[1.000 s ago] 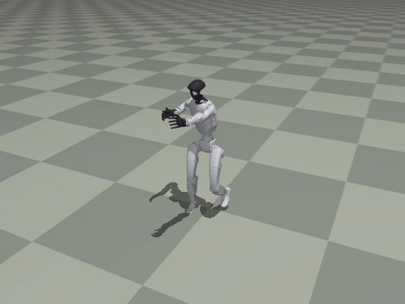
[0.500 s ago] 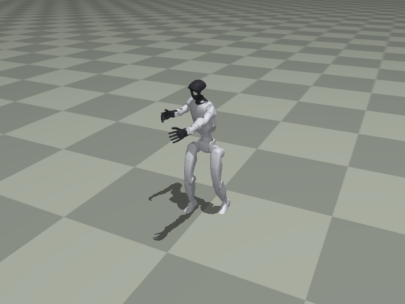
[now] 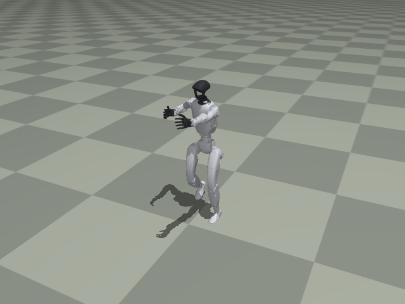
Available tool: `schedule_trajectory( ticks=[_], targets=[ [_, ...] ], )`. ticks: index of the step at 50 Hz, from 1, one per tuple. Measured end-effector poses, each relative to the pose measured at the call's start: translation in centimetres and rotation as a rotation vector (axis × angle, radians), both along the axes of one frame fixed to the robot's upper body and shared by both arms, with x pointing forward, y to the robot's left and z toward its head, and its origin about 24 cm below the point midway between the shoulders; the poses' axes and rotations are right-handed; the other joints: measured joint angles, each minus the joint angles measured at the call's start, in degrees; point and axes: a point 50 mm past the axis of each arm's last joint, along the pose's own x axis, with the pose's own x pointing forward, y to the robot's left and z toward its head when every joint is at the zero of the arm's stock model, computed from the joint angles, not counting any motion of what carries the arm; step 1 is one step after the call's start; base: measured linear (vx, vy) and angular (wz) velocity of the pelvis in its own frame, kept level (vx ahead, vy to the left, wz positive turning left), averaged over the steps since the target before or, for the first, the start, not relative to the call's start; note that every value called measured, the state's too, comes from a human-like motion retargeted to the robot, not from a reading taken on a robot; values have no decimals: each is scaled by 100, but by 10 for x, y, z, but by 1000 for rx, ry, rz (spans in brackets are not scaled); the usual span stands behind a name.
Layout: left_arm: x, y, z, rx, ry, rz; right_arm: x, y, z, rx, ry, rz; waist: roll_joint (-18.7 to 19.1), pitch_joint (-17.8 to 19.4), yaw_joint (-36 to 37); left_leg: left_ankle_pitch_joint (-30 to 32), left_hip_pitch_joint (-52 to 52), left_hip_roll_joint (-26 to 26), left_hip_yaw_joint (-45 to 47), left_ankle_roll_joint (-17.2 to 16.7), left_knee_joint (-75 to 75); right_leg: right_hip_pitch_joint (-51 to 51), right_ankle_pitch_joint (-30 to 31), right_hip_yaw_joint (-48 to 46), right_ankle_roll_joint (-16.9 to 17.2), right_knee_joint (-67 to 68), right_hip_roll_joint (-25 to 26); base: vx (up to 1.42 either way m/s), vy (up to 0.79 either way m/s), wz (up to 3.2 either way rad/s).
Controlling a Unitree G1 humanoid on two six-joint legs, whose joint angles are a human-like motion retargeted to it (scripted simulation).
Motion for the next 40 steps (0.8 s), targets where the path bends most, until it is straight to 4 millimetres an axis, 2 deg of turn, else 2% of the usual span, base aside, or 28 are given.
schedule_trajectory(
  ticks=[2,4,6,8,12,15,17,19,22,25,28,31,33,35,37,40],
  targets=[
    [-8,-3,25,-5,-57,24,-3,-9,0,7,23,-41,-108,92,-170,-661,-74,-2,18,185,871,-498,-331,-103,-44,1108,49,77,19,25],
    [-16,-5,48,-1,-107,39,-9,-17,1,20,34,-66,-75,194,-347,-1133,-65,55,6,224,1365,-977,-627,-269,-112,1573,111,75,17,25],
    [-24,-5,66,6,-139,46,-16,-24,1,25,36,-83,59,270,-517,-1270,87,105,-13,137,1328,-1385,-765,-468,-191,1317,144,73,14,17],
    [-28,1,70,-1,-148,49,-22,-29,-1,14,37,-104,233,243,-731,-1090,415,106,-21,-71,825,-1594,-693,-654,-206,364,138,75,11,17],
    [-21,30,36,-73,-115,53,-29,-38,-4,-41,37,-177,573,-93,-1357,-186,1211,-42,-249,-510,-356,-1173,39,-694,135,-2904,183,82,4,45],
    [-13,38,8,-96,-54,48,-30,-43,-1,-92,18,-227,570,-203,-1558,447,1425,-289,-454,-415,-24,-618,553,-175,408,-4409,208,86,-4,44],
    [-7,35,-7,-92,-9,31,-29,-43,4,-111,0,-236,552,-192,-1393,677,1207,-340,-383,-225,1020,-324,748,109,337,-4475,262,83,-3,-8],
    [-4,28,-11,-89,13,9,-25,-39,11,-106,-41,-231,585,-82,-1068,597,846,-186,-178,-66,2289,-187,437,225,124,-3969,398,80,0,-52],
    [-2,18,-6,-106,13,-36,-18,-28,22,-60,-127,-207,578,100,-577,92,342,209,201,154,3693,-98,-509,308,-124,-2912,585,79,2,-59],
    [1,10,-6,-156,2,-93,-10,-19,25,22,-197,-199,461,60,-274,-309,-88,483,474,208,3861,172,-963,303,-58,-2563,564,80,2,-12],
    [5,1,-18,-163,14,-130,-4,-12,21,97,-210,-190,270,-201,-167,-271,-279,467,667,16,2584,710,-659,152,283,-3161,324,84,2,42],
    [11,-9,-35,-74,69,-138,-6,-8,13,110,-177,-154,82,-450,-38,75,-62,217,765,-245,444,1137,-58,88,600,-3619,118,86,5,36],
    [13,-12,-44,12,109,-129,-8,-6,7,83,-141,-120,69,-513,66,443,232,29,514,-428,-915,1283,283,153,659,-3500,154,85,12,-2],
    [14,-13,-47,90,139,-110,-7,-6,-1,44,-90,-81,140,-465,142,812,508,-49,108,-482,-1637,1202,495,270,564,-2755,350,81,16,-22],
    [12,-14,-34,132,128,-78,-5,-10,-9,12,-32,-82,111,-318,153,738,539,-114,-79,-215,-1316,713,488,383,472,-1262,555,75,16,-11],
    [2,-20,9,132,37,-32,-5,-26,-17,36,26,-170,-41,-25,7,-182,291,-190,-74,249,72,-251,56,335,502,893,686,72,11,23]
  ],
)
